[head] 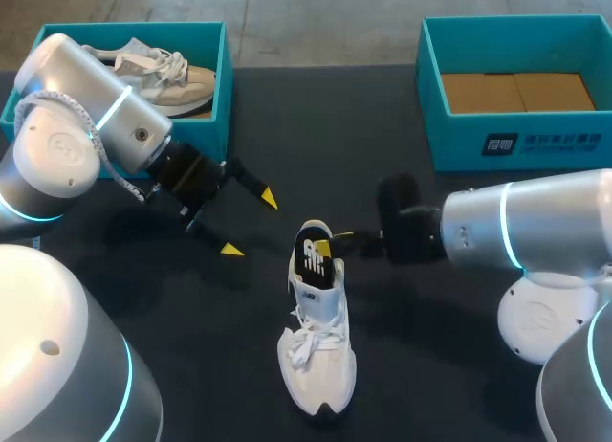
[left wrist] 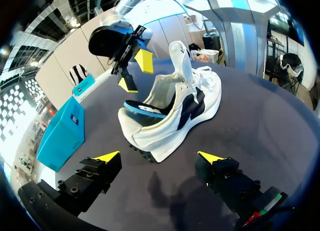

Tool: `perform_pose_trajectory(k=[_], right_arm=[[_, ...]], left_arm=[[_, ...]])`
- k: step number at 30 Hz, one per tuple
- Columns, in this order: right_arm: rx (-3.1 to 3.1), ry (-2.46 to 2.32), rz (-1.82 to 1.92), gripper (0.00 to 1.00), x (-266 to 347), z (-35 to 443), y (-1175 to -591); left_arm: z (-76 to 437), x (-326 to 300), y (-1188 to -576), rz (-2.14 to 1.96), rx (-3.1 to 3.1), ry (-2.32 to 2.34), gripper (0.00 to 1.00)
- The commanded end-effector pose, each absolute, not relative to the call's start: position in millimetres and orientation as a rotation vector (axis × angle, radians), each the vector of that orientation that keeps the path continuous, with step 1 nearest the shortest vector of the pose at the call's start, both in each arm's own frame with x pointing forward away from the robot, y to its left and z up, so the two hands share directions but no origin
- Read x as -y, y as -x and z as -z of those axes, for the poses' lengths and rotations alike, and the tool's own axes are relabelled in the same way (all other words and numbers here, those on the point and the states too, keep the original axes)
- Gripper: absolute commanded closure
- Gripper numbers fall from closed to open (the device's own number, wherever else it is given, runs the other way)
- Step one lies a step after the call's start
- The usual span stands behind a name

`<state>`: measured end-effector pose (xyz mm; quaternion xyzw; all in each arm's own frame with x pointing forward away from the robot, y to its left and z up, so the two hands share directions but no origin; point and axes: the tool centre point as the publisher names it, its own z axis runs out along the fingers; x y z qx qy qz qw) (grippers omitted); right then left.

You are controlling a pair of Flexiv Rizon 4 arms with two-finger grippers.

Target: Take the shoe out of the shoebox, open the shoe tongue, remove and reinsert the insole, then place the shoe into the shoebox

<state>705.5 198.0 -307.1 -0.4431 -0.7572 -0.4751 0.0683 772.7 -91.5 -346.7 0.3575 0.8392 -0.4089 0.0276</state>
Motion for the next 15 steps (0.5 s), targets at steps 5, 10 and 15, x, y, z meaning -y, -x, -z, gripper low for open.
perform_pose_trajectory(k=[5,10,15], right_arm=[[2.383,1.477,1.319,0.84,-203.0,300.2,-702.5],[2.398,1.507,1.293,1.00,-203.6,299.7,-702.8],[2.431,1.577,1.246,1.00,-203.5,298.2,-700.8]], left_arm=[[346.8,91.9,-772.7,1.258,-2.594,-1.105,0.00],[346.8,91.9,-772.7,1.258,-2.594,-1.105,0.00],[343.8,91.0,-773.9,1.226,-2.603,-1.100,0.00]])
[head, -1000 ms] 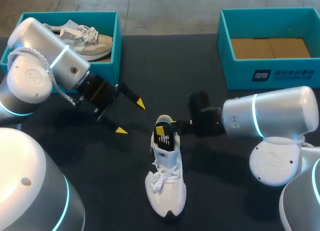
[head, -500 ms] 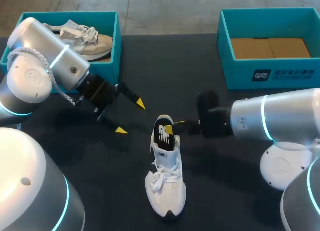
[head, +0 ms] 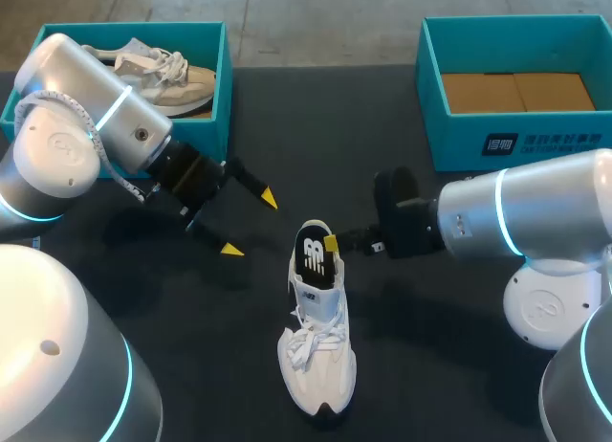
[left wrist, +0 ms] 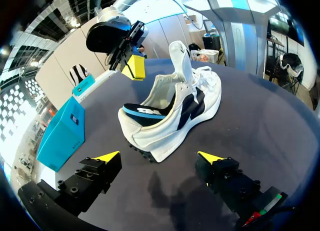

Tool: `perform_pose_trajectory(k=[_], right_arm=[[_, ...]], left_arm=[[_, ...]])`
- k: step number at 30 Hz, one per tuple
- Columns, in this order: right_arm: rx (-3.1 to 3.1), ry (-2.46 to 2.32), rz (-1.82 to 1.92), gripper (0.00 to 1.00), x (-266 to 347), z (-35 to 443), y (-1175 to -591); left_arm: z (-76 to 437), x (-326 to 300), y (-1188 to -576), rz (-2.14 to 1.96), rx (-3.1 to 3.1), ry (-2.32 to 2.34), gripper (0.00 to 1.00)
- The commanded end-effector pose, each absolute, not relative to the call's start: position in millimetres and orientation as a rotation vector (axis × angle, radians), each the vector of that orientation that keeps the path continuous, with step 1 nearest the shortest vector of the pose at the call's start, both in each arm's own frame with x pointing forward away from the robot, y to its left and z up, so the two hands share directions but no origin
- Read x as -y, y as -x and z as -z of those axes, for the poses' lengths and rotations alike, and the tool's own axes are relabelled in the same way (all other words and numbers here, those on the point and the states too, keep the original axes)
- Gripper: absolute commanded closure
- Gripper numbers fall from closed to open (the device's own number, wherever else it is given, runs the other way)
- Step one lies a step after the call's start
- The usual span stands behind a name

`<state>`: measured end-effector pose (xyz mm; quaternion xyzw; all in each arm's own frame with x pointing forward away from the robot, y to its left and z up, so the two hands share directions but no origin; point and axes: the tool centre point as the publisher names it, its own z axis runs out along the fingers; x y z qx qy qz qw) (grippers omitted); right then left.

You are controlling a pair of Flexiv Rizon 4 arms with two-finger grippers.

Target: Take the shoe out of the shoebox, open the shoe tongue, remove and reinsert the insole, then place the shoe into the shoebox

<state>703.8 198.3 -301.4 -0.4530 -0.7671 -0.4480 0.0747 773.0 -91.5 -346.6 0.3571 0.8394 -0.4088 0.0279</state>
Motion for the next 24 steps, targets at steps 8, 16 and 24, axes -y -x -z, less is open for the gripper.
perform_pose_trajectory(k=[8,16,24], right_arm=[[2.445,1.643,1.250,1.00,-197,290,-693],[2.445,1.643,1.250,1.00,-197,290,-693],[2.445,1.643,1.250,1.00,-197,290,-693]], left_arm=[[323,79,-780,1.151,-2.637,-1.059,0.00],[304,56,-781,1.073,-2.686,-1.013,0.00],[304,56,-781,1.073,-2.686,-1.013,0.00]])
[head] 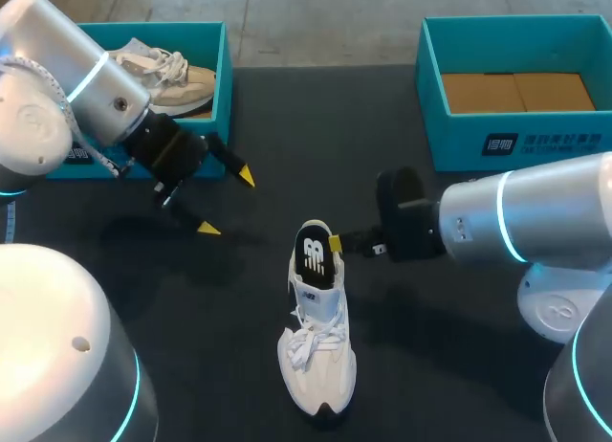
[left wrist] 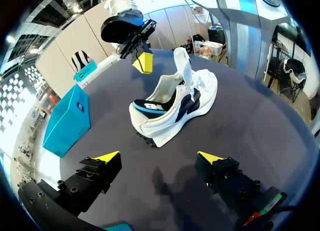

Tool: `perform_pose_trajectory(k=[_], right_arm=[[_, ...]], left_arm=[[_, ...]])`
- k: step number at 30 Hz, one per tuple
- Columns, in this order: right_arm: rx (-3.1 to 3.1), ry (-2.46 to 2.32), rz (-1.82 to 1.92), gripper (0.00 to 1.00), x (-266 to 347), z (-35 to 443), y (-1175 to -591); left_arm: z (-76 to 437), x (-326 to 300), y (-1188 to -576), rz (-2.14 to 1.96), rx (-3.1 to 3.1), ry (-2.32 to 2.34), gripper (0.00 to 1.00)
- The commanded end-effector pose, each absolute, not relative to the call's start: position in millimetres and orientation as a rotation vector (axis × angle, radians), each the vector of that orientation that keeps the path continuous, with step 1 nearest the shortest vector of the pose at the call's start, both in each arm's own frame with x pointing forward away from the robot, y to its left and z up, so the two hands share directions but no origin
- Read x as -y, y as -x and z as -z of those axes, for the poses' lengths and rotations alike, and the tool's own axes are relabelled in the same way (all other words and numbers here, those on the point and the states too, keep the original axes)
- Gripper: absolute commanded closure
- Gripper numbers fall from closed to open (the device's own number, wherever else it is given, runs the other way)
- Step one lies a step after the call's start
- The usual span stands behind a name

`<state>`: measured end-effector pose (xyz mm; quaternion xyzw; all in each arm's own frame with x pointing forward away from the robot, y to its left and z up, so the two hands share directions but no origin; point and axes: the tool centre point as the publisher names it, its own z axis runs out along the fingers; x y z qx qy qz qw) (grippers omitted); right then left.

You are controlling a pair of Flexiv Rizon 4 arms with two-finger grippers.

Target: Take the shoe out of the shoebox, open the shoe tongue, remove and reinsert the insole, then place the shoe into the shoebox

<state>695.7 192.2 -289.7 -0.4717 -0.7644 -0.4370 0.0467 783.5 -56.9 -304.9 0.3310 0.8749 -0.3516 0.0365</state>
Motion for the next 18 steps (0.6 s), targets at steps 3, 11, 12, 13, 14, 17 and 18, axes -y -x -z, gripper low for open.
perform_pose_trajectory(k=[3,11,12,13,14,17,18], right_arm=[[2.445,1.643,1.250,1.00,-197,290,-693],[2.458,1.687,1.225,1.00,-202,288,-697],[2.472,1.703,1.204,1.00,-205,287,-698],[2.474,1.717,1.200,1.00,-206,287,-698],[2.473,1.745,1.190,1.00,-208,287,-698],[2.494,1.792,1.148,1.00,-214,288,-700],[2.504,1.802,1.129,1.00,-216,289,-701]], left_arm=[[304,56,-781,1.073,-2.686,-1.013,0.00],[303,54,-784,1.069,-2.712,-1.034,0.00],[302,51,-786,1.070,-2.724,-1.027,0.00],[301,48,-787,1.084,-2.725,-1.041,0.00],[300,44,-789,1.071,-2.731,-1.032,0.00],[294,32,-795,1.085,-2.735,-1.033,0.00],[293,28,-796,1.078,-2.740,-1.028,0.00]])
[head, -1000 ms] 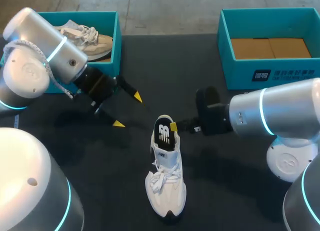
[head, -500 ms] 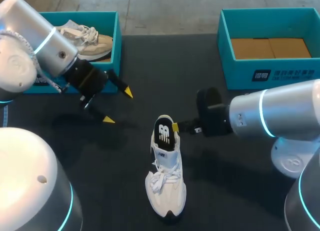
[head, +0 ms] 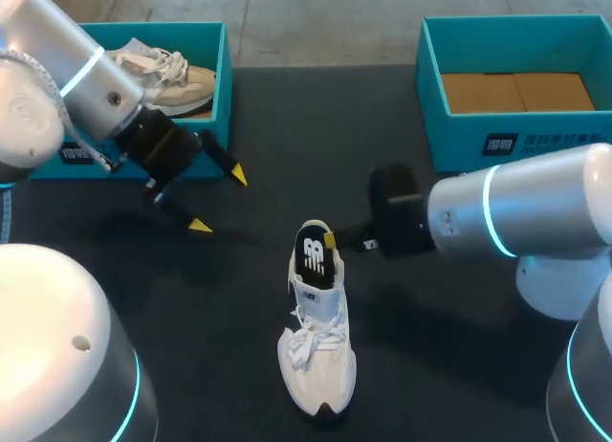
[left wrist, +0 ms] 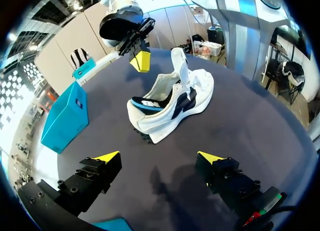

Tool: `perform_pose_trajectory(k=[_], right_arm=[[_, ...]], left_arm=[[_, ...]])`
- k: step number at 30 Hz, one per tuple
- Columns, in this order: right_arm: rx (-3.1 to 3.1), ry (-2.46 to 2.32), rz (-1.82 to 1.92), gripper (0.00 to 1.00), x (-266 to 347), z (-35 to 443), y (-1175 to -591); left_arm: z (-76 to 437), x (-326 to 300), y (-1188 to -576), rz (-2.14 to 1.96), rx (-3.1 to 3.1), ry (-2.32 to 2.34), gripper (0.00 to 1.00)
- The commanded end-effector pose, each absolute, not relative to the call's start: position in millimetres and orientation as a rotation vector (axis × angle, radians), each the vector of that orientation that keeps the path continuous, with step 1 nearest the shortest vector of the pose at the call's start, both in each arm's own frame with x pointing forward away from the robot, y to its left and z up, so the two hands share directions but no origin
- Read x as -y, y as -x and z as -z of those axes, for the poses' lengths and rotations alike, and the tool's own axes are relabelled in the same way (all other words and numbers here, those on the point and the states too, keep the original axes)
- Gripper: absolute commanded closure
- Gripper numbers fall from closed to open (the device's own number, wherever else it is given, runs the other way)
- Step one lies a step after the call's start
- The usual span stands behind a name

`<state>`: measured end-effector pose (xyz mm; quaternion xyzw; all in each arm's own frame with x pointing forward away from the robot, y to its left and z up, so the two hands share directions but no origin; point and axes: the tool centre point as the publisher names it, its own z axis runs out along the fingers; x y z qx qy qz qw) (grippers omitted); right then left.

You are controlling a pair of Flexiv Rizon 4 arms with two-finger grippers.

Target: Take the shoe out of the shoebox, open the shoe tongue, remove and reinsert the insole, then place the shoe into the shoebox

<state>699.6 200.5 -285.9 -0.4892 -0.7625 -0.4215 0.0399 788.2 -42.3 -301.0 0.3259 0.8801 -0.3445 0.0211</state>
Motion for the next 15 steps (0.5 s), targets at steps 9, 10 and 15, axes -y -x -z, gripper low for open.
perform_pose_trajectory(k=[9,10,15], right_arm=[[2.594,1.905,0.972,1.00,-233,296,-704],[2.606,1.938,0.935,1.00,-234,297,-705],[2.620,2.002,0.920,1.00,-239,297,-705]], left_arm=[[285,-11,-797,0.996,-2.746,-1.037,0.00],[285,-16,-798,0.989,-2.749,-1.033,0.00],[284,-31,-801,0.982,-2.765,-1.000,0.00]])
